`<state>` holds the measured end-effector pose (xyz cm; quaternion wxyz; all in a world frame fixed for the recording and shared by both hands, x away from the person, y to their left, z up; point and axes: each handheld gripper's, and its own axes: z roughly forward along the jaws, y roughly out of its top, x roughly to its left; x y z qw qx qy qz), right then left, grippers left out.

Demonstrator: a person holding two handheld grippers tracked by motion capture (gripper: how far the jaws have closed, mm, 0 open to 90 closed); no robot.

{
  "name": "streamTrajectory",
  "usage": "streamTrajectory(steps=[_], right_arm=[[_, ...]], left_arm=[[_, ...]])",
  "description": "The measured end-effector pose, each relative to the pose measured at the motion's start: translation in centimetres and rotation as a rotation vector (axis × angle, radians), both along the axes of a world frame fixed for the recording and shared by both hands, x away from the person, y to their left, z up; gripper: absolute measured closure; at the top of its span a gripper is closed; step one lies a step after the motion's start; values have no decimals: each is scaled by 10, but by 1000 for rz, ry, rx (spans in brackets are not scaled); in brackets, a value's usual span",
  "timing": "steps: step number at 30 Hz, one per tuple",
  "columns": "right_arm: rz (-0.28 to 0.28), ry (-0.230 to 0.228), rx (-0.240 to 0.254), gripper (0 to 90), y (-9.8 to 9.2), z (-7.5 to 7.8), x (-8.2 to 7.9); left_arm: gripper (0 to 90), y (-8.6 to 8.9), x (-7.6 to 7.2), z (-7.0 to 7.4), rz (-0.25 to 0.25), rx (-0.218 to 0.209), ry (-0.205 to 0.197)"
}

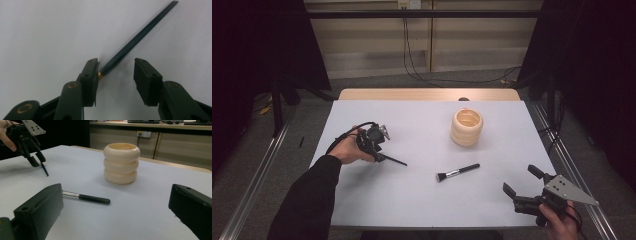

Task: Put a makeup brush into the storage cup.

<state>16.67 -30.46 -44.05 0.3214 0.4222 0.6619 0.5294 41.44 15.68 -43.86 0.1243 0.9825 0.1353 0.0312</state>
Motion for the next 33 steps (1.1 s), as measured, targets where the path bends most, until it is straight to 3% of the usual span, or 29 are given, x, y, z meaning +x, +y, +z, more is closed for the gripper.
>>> streamTrajectory(steps=[1, 2, 3, 7, 8, 10, 12, 20, 26, 33], right_arm=[[0, -1, -1, 0, 0, 0, 0], [-1, -1, -1, 0, 0, 0, 0], [-4, -2, -1, 0, 0, 0, 0], [0, 1, 1, 0, 0, 0, 0], [-1, 5, 5, 0, 1, 0, 0], [-6, 3, -1, 0, 0, 0, 0], [-4, 1, -1, 0, 0, 0, 0], [-2, 7, -3, 0, 0, 0, 0], [-7, 6, -7, 0, 0, 0, 0], [-6, 8, -9, 0, 0, -1, 0]], left_arm=[[580, 0, 1, 1, -3, 3, -2], [587, -1, 0, -1, 25, -25, 7], [591, -1, 2, 0, -1, -6, 2], [624, -4, 5, 0, -15, 6, 10], [638, -5, 6, 0, -19, 10, -7], [650, -5, 7, -2, -5, -2, 16], [665, -7, 8, -5, -32, 26, 31], [762, -7, 9, -6, -51, 18, 60], [827, -8, 10, -7, -31, 12, 82], [833, -9, 10, -7, -14, 17, 87]])
